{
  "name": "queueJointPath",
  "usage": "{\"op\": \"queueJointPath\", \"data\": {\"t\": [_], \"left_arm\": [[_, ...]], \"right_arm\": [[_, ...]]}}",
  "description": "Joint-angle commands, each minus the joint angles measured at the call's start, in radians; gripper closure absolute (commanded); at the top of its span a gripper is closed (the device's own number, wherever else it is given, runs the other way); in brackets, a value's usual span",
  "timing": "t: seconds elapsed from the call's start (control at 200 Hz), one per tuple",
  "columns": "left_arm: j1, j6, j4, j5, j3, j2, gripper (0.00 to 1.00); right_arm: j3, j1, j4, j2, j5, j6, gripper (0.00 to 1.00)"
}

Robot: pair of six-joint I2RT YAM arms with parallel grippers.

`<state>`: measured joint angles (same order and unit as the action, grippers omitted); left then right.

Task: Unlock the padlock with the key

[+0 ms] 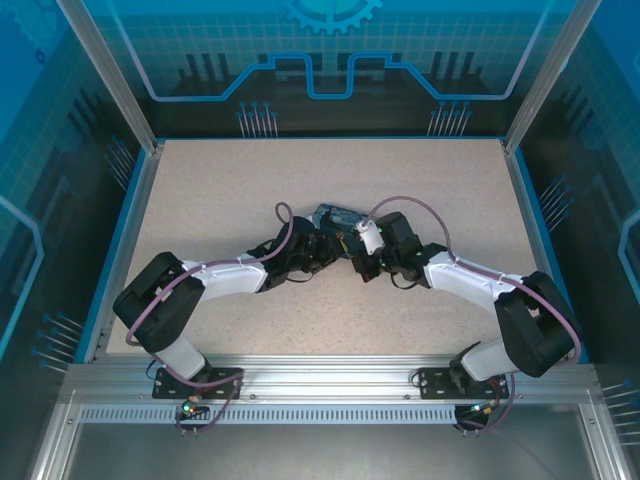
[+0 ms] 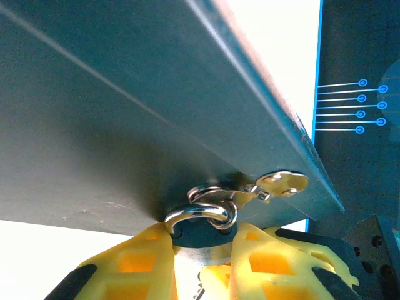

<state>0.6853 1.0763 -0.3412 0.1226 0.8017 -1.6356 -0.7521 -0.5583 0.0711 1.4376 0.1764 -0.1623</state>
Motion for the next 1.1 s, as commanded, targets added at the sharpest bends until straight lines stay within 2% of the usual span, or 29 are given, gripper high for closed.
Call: {"op": "queueJointPath", "data": {"t": [0.0,0.18,0.375,0.475,0.605,0.8,1.025,1.096], "left_arm": [[0.016,0.017,-0.042,0.026,0.037,0.017,0.93],[0.020,0.031,-0.051,0.027,0.045,0.015,0.93],[0.023,0.029,-0.041,0.029,0.050,0.017,0.93],[0.023,0.033,-0.044,0.028,0.048,0.016,0.93],[0.022,0.028,-0.045,0.025,0.054,0.019,0.93],[0.020,0.026,-0.048,0.006,0.053,0.020,0.93],[0.012,0.034,-0.048,-0.009,0.053,0.009,0.93],[0.008,0.036,-0.049,-0.014,0.051,0.008,0.93]], "right_arm": [[0.014,-0.015,-0.163,0.009,0.063,-0.042,1.00],[0.052,-0.015,-0.285,0.012,0.090,-0.086,1.00],[0.073,-0.003,-0.335,-0.020,0.043,-0.050,1.00],[0.084,0.036,-0.411,-0.032,0.112,-0.077,1.00],[0.085,0.046,-0.416,-0.021,0.172,-0.101,1.00],[0.127,0.050,-0.419,-0.008,0.177,-0.129,1.00],[0.174,0.088,-0.371,-0.048,0.170,-0.121,0.90],[0.193,0.104,-0.357,-0.070,0.170,-0.117,0.81]]}}
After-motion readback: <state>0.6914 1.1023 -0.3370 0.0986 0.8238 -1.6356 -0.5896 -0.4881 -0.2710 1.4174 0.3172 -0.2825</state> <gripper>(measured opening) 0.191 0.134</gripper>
